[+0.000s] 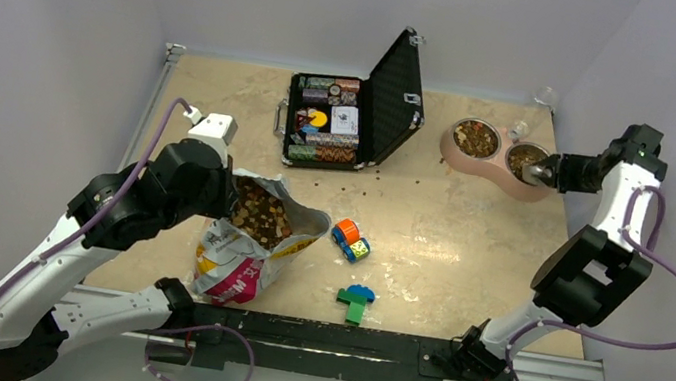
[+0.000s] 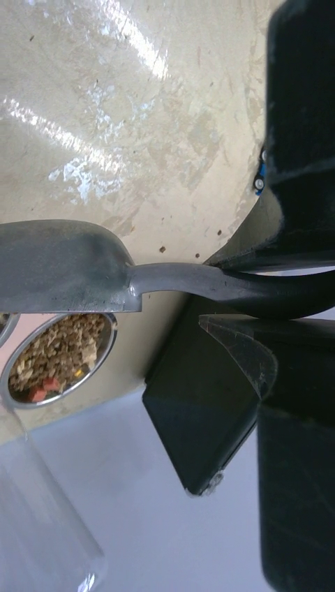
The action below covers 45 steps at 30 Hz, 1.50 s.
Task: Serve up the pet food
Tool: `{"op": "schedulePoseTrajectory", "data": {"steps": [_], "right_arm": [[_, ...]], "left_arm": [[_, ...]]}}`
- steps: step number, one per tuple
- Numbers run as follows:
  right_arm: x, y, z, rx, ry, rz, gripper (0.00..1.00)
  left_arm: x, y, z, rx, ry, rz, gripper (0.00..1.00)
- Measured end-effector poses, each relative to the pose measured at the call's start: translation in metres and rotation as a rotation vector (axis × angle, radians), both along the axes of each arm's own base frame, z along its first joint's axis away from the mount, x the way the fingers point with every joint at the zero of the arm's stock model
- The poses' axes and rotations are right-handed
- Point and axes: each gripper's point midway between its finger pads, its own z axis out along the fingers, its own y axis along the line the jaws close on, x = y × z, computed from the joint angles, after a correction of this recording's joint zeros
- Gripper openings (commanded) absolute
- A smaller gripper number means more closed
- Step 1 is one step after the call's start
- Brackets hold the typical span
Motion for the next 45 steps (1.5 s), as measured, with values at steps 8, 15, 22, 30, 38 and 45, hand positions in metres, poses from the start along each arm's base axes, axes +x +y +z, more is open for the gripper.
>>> {"op": "schedulePoseTrajectory", "data": {"steps": [8,15,22,30,38,45], "right_arm": [[-0.006,0.004,-0.022,0.018,0.004,0.002,0.00],[-0.007,0.001,-0.009,-0.012,-0.013,-0.008,0.00],[-0.010,0.004,-0.018,0.001,0.010,-0.006,0.00],[-0.006,-0.001,-0.005,-0.010,-0.017,-0.017,0.00],[-0.006,0.000,-0.006,-0.008,-0.013,-0.014,0.00],[-0.015,0.004,-0.008,-0.007,-0.015,-0.008,0.00]], "left_arm": [[0.000,0.000,0.000,-0.004,0.001,0.004,0.00],[0.000,0.000,0.000,-0.005,0.001,0.005,0.00],[0.000,0.000,0.000,-0.005,0.001,0.004,0.00],[0.000,0.000,0.000,-0.005,0.001,0.005,0.00],[-0.001,0.001,0.000,-0.006,0.000,0.005,0.00],[-0.002,0.001,0.000,-0.014,-0.004,0.007,0.00]]}}
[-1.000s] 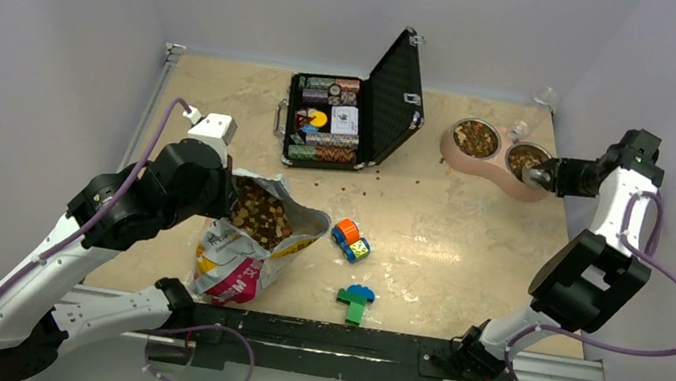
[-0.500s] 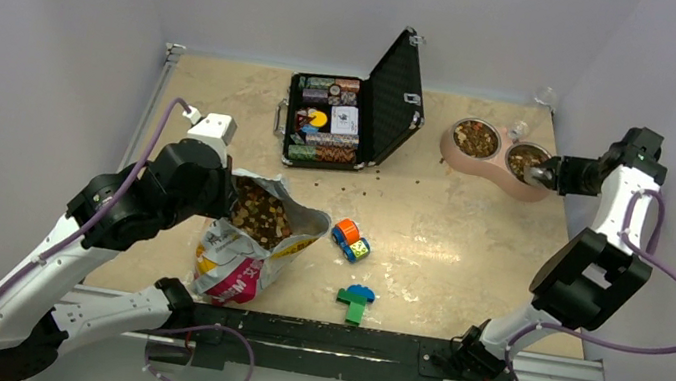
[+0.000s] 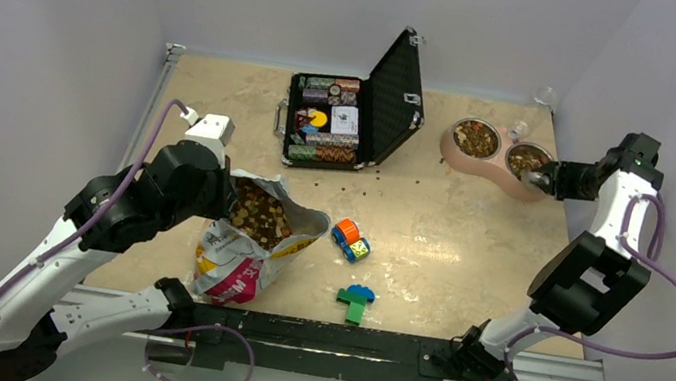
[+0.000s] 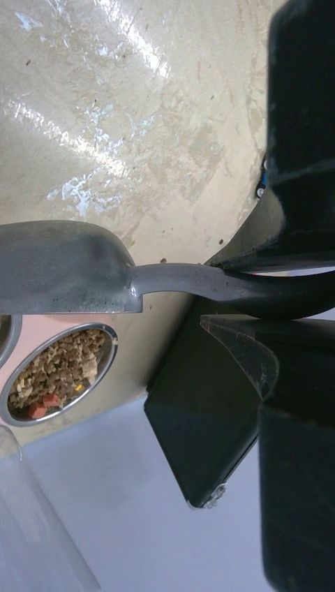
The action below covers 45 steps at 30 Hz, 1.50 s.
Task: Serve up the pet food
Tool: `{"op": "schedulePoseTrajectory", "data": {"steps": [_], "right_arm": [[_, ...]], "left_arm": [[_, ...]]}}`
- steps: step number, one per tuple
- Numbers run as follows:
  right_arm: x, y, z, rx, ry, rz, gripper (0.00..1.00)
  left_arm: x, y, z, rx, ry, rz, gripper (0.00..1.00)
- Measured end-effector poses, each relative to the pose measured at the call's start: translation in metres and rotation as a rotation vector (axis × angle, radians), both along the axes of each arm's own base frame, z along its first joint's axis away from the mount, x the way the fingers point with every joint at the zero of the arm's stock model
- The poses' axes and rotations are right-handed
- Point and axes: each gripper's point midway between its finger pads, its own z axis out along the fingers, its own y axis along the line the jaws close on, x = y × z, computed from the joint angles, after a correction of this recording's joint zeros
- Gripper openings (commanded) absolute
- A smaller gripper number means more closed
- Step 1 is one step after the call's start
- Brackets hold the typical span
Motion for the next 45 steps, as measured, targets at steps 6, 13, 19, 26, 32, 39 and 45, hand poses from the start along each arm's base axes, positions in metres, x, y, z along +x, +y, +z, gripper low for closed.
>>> {"op": "schedulePoseTrajectory", "data": {"steps": [6,13,19,26,32,39,45], "right_arm": [[-0.001,0.000,-0.001,0.000,0.000,0.001,0.00],[-0.001,-0.003,0.001,-0.009,-0.016,-0.005,0.00],[0.001,-0.004,0.002,-0.008,-0.013,-0.004,0.00],[0.004,-0.007,0.017,-0.029,-0.052,-0.006,0.00],[-0.003,-0.002,0.002,-0.010,-0.011,0.008,0.00],[0.005,-0.008,0.023,-0.035,-0.065,0.000,0.00],[-0.002,-0.003,0.011,-0.021,-0.028,0.018,0.00]], "left_arm": [[0.000,0.000,0.000,-0.001,0.000,0.001,0.00],[0.000,0.000,0.000,-0.004,-0.001,0.002,0.00],[-0.001,0.001,0.001,-0.007,-0.004,0.002,0.00],[-0.002,0.001,0.001,-0.007,-0.004,0.003,0.00],[-0.002,0.001,0.001,-0.007,-0.004,0.003,0.00],[-0.002,0.001,0.001,-0.008,-0.004,0.003,0.00],[-0.002,0.001,0.001,-0.008,-0.004,0.003,0.00]]}}
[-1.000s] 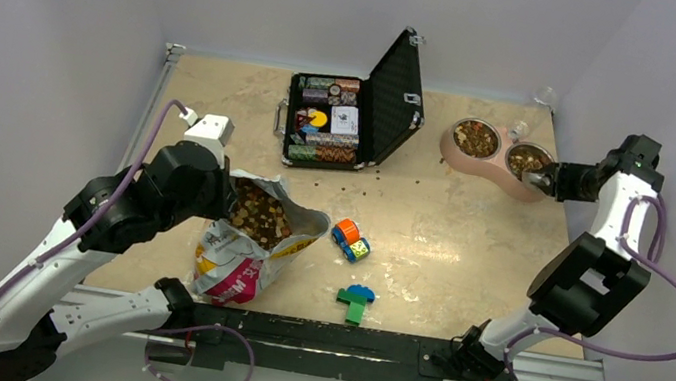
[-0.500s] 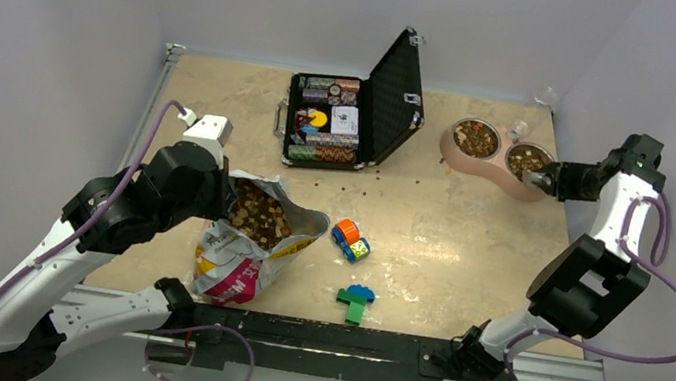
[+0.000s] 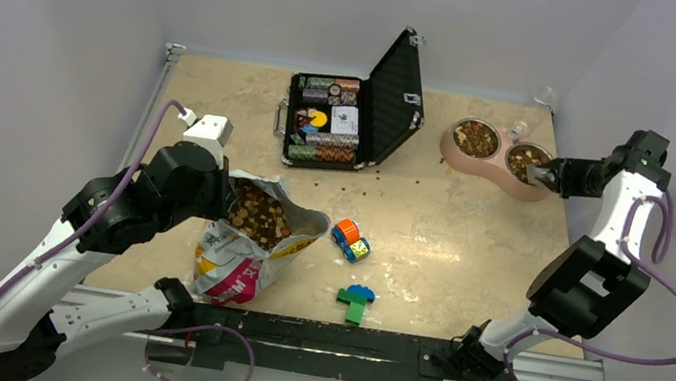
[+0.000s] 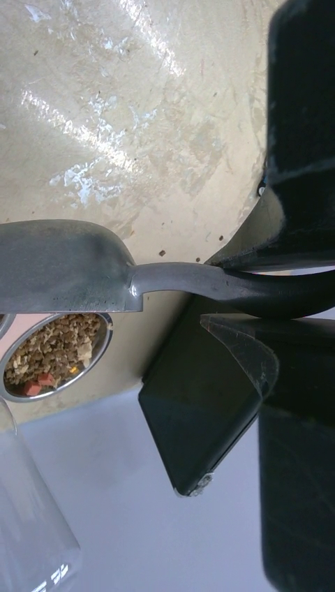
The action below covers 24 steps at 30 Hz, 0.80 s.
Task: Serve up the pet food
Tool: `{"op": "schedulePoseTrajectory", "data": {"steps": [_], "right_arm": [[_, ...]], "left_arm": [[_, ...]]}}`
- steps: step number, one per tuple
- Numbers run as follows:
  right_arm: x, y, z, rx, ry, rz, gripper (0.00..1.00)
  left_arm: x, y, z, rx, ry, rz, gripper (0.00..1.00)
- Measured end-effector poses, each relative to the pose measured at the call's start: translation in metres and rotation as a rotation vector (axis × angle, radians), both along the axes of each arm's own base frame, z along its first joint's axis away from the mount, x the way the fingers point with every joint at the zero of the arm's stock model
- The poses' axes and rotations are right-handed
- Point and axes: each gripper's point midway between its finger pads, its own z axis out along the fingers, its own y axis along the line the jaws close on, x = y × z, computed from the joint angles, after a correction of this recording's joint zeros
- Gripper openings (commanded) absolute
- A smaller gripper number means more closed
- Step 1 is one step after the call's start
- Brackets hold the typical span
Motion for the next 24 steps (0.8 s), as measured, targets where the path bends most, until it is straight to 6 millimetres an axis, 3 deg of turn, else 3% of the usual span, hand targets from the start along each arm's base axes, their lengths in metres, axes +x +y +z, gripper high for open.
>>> {"op": "schedulePoseTrajectory", "data": {"steps": [7,14,21,24], "right_arm": [[0.007,-0.005,0.023,-0.034,-0.060,-0.006,0.00],[-0.004,0.004,-0.004,-0.004,0.002,0.013,0.00],[0.004,-0.001,0.021,-0.051,-0.076,0.008,0.00],[-0.004,0.004,0.014,-0.051,-0.072,0.015,0.00]], "left_arm": [[0.000,0.000,0.000,-0.002,0.001,0.002,0.00],[0.000,0.000,0.000,-0.003,0.002,0.003,0.00],[0.000,0.000,0.000,-0.005,0.003,0.004,0.00],[0.000,0.000,0.000,-0.005,0.003,0.004,0.00]]}}
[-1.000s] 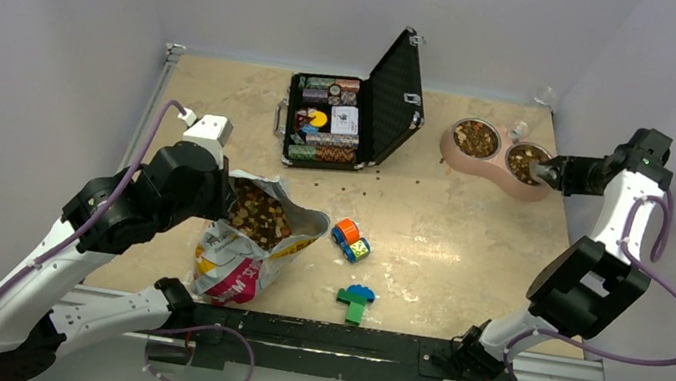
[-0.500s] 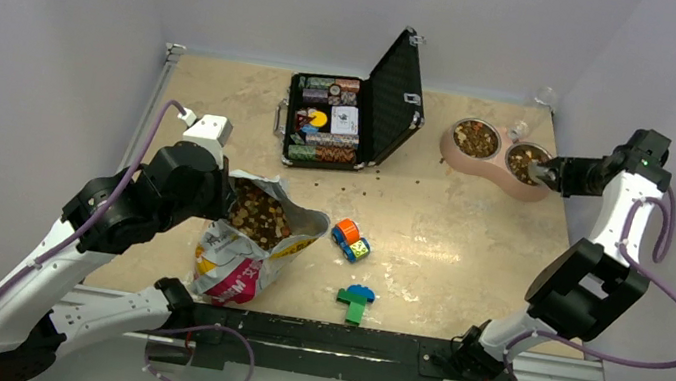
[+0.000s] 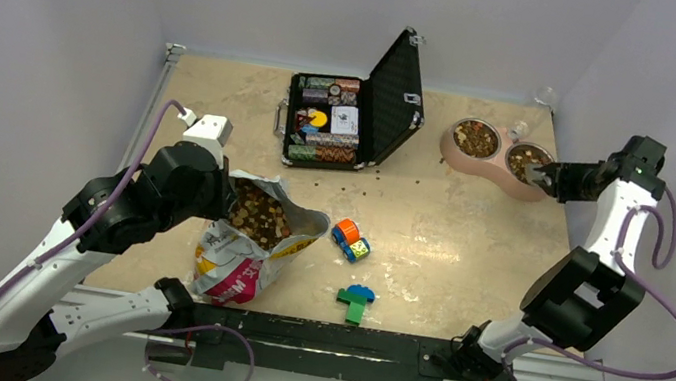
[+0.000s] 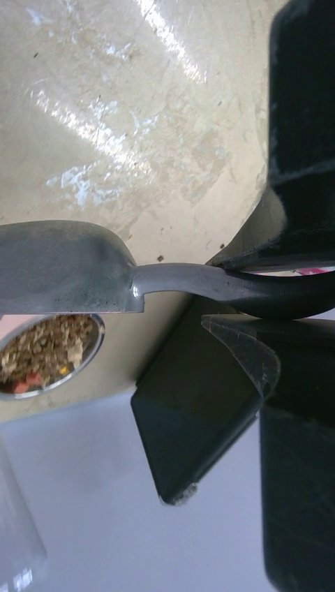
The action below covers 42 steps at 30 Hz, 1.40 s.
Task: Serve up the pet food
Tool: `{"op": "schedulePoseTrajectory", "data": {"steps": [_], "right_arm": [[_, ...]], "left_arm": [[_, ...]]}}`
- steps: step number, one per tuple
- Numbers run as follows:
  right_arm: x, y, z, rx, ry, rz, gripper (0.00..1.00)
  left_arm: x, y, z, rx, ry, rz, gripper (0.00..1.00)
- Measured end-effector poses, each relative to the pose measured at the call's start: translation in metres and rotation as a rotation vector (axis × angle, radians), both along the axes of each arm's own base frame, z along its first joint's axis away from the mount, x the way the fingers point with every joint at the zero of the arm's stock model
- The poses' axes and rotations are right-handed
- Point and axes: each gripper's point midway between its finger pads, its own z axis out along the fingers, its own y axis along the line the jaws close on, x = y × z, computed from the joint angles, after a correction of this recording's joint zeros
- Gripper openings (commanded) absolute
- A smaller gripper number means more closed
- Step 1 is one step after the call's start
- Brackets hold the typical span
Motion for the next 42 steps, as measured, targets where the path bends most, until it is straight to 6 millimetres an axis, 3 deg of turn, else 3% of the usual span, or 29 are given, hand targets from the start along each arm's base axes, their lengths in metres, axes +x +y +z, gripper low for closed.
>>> {"op": "schedulePoseTrajectory", "data": {"steps": [5,13,19,22,26,31,39,42], "right_arm": [[-0.014,0.010,-0.033,0.041,0.067,0.012,0.00],[-0.002,0.003,0.012,-0.046,-0.093,0.013,0.00],[-0.026,0.023,0.004,-0.034,-0.109,0.034,0.00],[-0.036,0.042,-0.001,-0.028,-0.124,0.095,0.00],[-0.060,0.095,-0.011,-0.002,-0.191,0.285,0.00],[-0.116,0.164,-0.044,0.037,-0.250,0.565,0.00],[-0.191,0.203,-0.121,0.153,-0.151,0.713,0.00],[-0.201,0.209,-0.127,0.159,-0.185,0.750,0.24]], "left_arm": [[0.000,0.000,0.000,0.000,0.001,0.000,0.00],[-0.002,-0.001,0.000,-0.005,0.005,-0.009,0.00],[-0.009,0.002,0.001,-0.022,0.006,-0.019,0.00],[-0.016,0.004,0.003,-0.050,0.009,-0.018,0.00],[-0.023,0.005,0.004,-0.094,0.008,-0.023,0.00],[-0.025,0.001,0.003,-0.112,0.015,-0.033,0.00],[-0.021,-0.014,0.000,-0.118,0.057,-0.070,0.00],[-0.022,-0.016,0.000,-0.129,0.063,-0.070,0.00]]}}
